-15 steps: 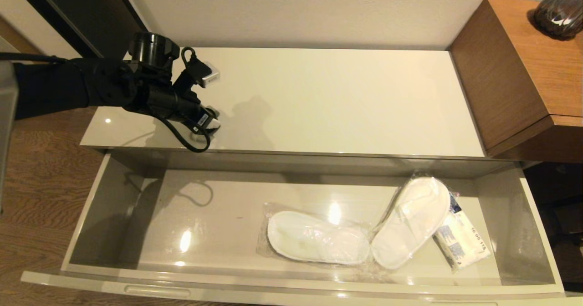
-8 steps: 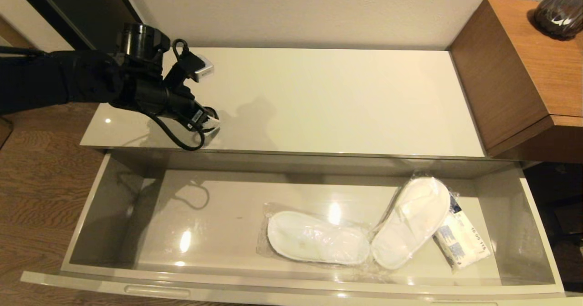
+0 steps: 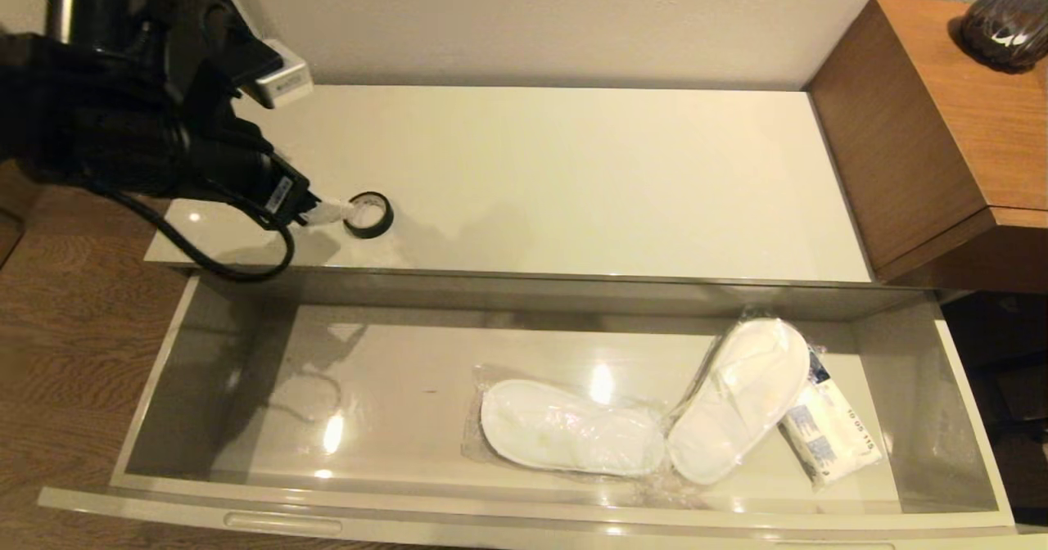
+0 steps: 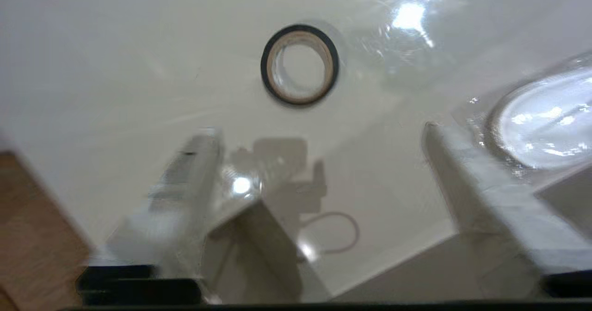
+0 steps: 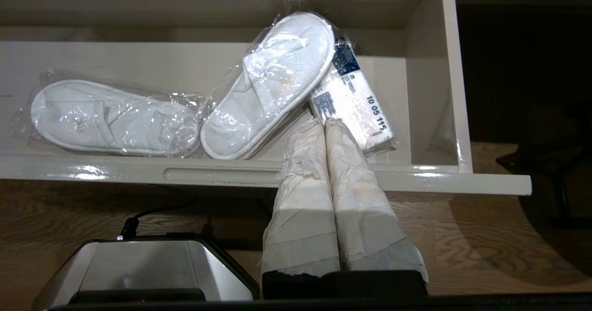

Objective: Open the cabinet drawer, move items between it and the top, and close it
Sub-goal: Close the drawer

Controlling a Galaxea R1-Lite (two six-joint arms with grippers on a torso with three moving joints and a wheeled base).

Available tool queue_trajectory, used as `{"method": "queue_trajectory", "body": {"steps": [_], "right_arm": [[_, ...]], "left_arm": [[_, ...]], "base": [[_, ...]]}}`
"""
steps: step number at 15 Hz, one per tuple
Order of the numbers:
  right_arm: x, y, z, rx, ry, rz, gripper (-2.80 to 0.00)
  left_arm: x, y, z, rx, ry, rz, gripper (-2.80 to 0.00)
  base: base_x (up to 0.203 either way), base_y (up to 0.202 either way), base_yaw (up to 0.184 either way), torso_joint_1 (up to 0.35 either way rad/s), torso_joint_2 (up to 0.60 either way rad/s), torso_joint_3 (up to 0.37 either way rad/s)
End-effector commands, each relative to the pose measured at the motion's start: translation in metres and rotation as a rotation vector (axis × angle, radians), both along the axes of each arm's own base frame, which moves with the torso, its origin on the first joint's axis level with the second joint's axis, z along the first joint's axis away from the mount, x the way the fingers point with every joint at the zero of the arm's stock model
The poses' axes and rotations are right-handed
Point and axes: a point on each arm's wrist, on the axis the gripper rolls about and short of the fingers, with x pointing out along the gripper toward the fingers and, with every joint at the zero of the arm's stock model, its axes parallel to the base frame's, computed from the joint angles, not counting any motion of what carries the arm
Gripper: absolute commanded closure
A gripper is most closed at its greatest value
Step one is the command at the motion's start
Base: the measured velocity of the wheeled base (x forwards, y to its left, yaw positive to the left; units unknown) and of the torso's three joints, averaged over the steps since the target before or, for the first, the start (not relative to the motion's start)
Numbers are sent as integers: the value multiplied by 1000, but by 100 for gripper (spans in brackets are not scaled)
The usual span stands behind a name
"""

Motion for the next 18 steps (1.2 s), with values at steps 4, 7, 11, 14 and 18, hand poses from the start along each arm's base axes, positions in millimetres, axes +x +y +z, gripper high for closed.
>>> {"method": "queue_trajectory", "body": {"steps": [4,7,11,14,18], "right_arm": [[0,0,0,0,3,0,0],[0,0,0,3,3,0,0],[0,0,0,20,0,-1,0],[0,0,0,20,0,-1,0],[0,0,0,20,0,-1,0]], "left_arm": [[-123,22,31,7,-155,63,0],[-175,37,14,84,-110,282,0],[-216,48,-3,61,116,459,0],[-203,47,-6,-256,143,709,0],[-197,49,4,-324,59,885,0]], "base": [[0,0,0,0,0,0],[0,0,0,0,0,0],[0,0,0,0,0,0],[0,0,0,0,0,0],[0,0,0,0,0,0]]}}
